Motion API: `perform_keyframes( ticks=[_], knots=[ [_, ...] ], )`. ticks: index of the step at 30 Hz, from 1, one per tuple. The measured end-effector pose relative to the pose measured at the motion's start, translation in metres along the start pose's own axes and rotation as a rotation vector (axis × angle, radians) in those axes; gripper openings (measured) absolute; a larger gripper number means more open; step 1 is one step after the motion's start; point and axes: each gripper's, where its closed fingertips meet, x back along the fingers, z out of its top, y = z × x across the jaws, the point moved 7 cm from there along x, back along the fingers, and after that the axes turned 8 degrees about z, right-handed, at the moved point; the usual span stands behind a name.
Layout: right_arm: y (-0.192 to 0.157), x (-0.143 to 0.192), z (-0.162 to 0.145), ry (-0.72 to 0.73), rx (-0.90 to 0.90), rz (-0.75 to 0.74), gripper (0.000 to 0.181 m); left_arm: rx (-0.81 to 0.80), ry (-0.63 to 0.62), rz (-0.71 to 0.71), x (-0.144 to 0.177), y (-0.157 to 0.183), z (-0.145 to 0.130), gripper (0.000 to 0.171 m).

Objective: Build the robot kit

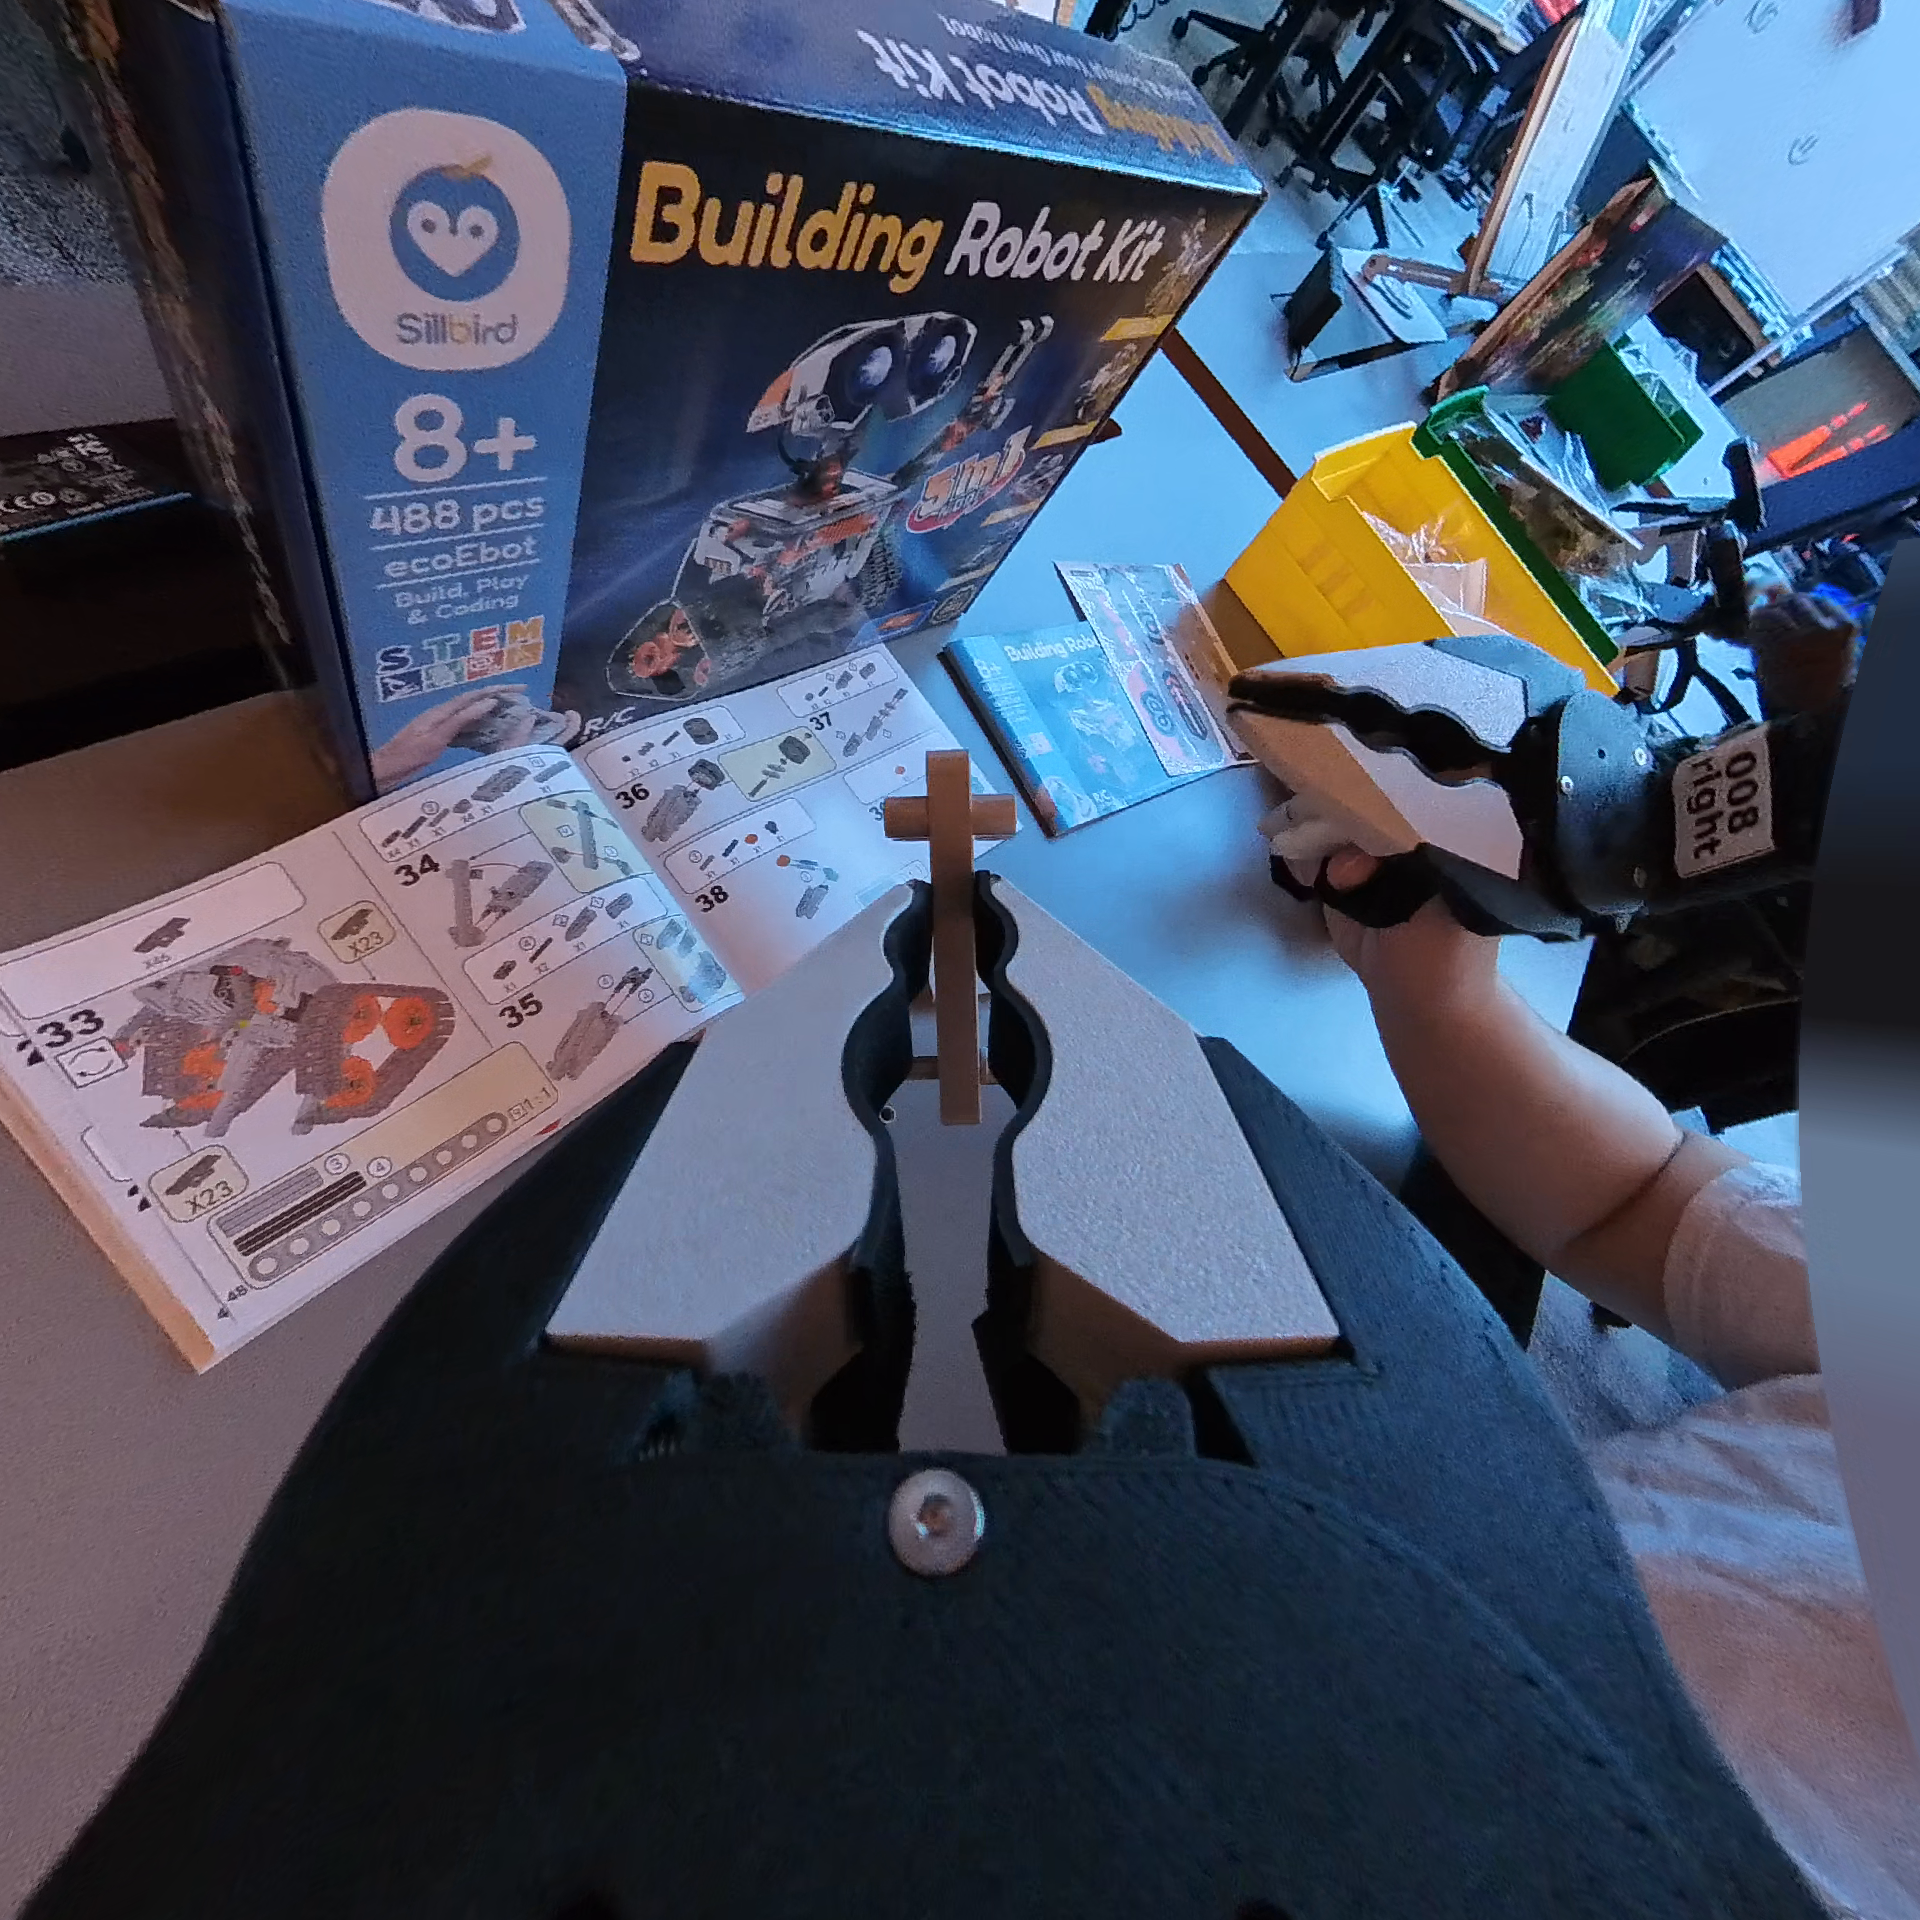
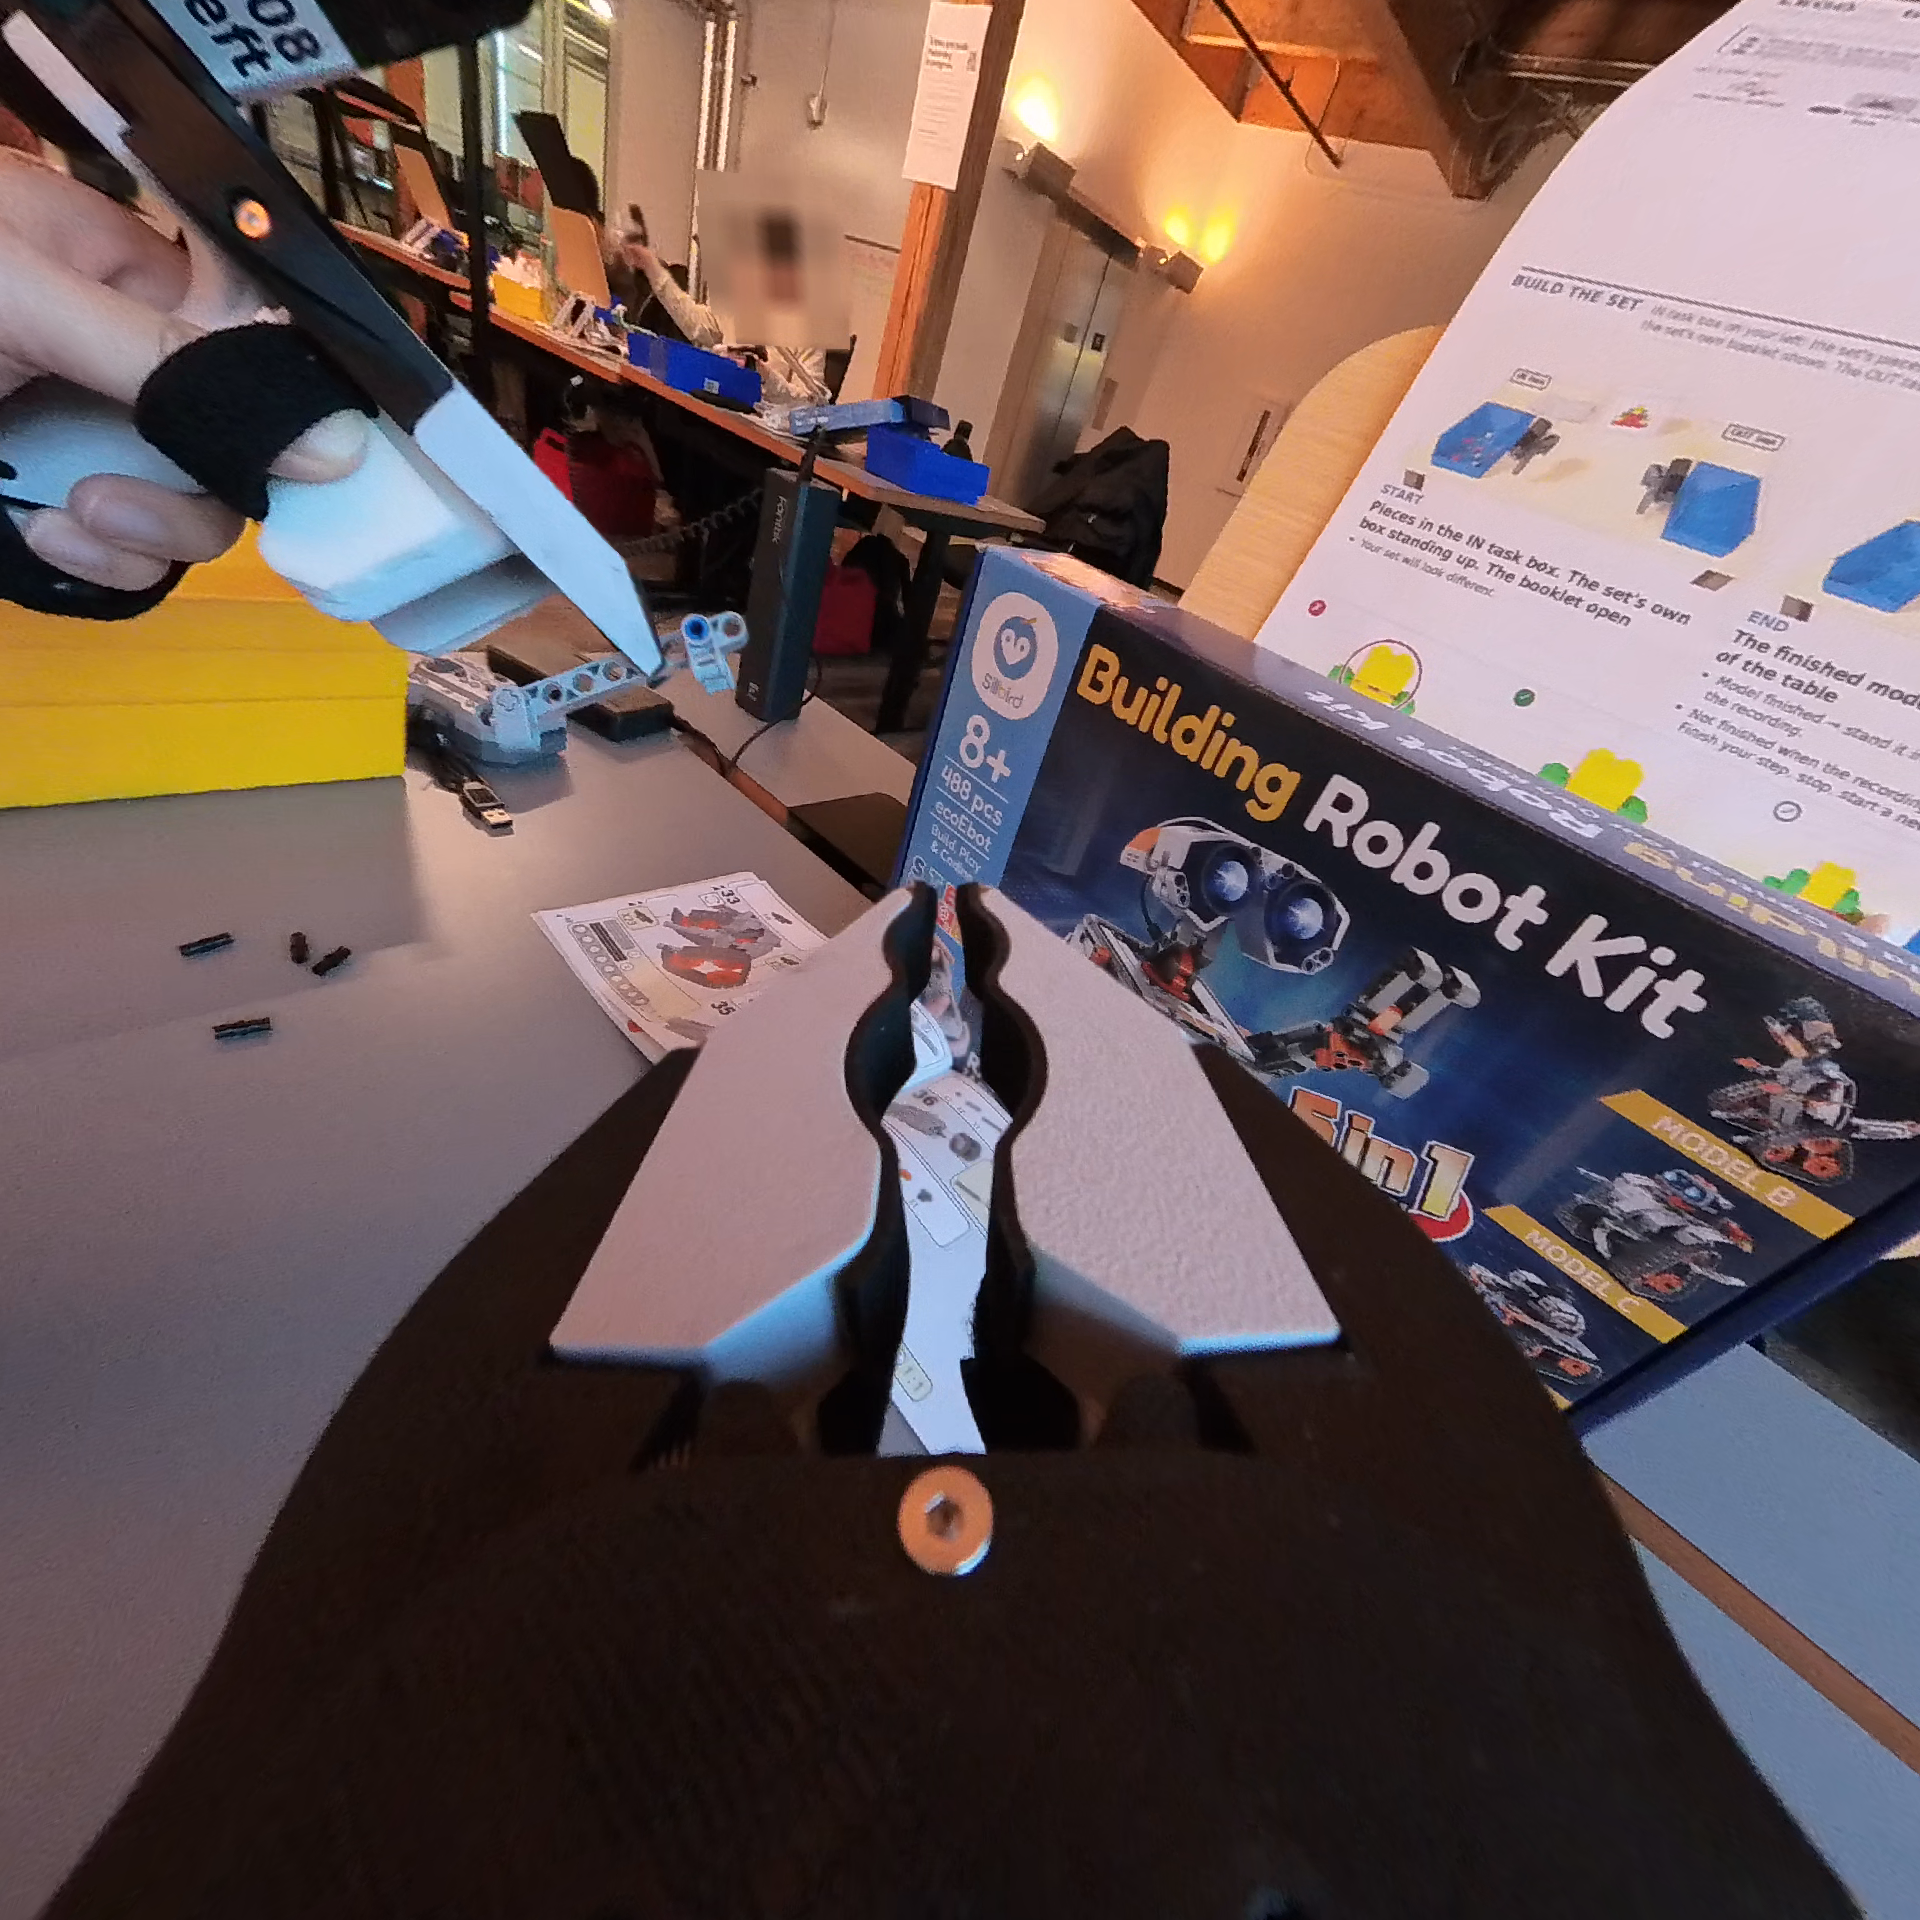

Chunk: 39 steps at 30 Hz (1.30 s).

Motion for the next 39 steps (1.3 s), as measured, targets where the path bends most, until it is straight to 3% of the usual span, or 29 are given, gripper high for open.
perform_keyframes(
  ticks=[14, 18, 20, 25, 39],
  knots=[
    [-0.006, -0.005, -0.006, -0.039, 0.013, 0.023, 0.003, -0.009, -0.014, -0.005, -0.005, 0.004, -0.001, 0.005],
    [-0.038, -0.011, 0.007, 0.081, -0.049, 0.224, 0.004, -0.020, -0.009, -0.035, -0.010, 0.011, 0.000, 0.005],
    [-0.065, -0.013, 0.015, 0.134, 0.010, 0.307, 0.004, -0.032, -0.018, -0.051, -0.013, 0.017, -0.001, 0.006],
    [-0.098, -0.022, 0.010, 0.076, 0.247, 0.260, 0.000, -0.049, -0.030, -0.062, -0.017, 0.024, -0.002, 0.006],
    [-0.096, -0.024, 0.007, 0.069, 0.192, 0.282, 0.000, -0.053, -0.032, -0.063, -0.016, 0.026, -0.002, 0.005]
  ],
)
